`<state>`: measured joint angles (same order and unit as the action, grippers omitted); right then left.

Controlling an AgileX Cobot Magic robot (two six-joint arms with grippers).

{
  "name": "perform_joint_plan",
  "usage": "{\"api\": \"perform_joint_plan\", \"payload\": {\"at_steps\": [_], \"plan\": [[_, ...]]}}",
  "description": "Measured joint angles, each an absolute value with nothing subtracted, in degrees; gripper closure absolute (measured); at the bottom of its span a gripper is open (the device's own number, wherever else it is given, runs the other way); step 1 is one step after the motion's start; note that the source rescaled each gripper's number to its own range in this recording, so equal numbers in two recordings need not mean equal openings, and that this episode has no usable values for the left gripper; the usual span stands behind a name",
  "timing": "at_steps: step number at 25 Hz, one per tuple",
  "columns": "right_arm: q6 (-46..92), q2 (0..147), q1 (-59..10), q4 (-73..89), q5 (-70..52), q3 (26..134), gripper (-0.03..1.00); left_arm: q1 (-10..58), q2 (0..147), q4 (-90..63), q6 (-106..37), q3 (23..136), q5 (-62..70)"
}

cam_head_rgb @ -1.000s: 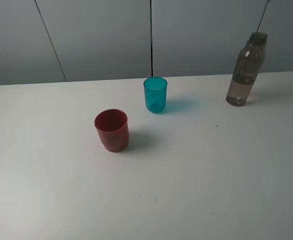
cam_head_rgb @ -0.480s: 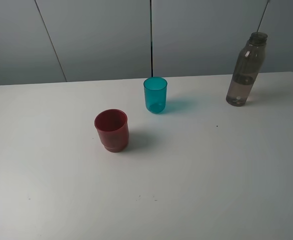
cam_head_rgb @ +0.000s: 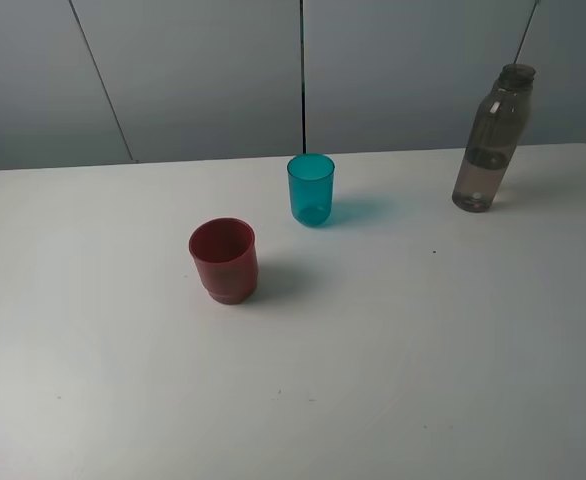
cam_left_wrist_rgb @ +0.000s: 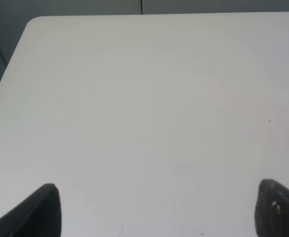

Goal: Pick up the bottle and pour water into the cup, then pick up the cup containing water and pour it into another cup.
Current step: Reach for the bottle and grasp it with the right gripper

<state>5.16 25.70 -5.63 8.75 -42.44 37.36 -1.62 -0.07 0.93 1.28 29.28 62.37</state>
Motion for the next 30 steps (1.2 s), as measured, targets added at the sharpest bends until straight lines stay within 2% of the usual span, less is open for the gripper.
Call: {"api": "perform_joint_plan", "payload": {"at_steps": [14,21,30], "plan": [[6.04,57.23,-6.40,9.62,-23.67,34.85,0.21,-1.62,-0.07,0.93,1.28,29.28,62.37],[6.04,73.02,-10.01,8.53,-8.93,34.62,0.21,-1.62,-0.07,0.93,1.28,29.28,62.37],[5.17,93.07,-10.21,8.18,11.84,34.62,0.21,-1.62,-0.07,0.93,1.28,29.28,62.37]]}}
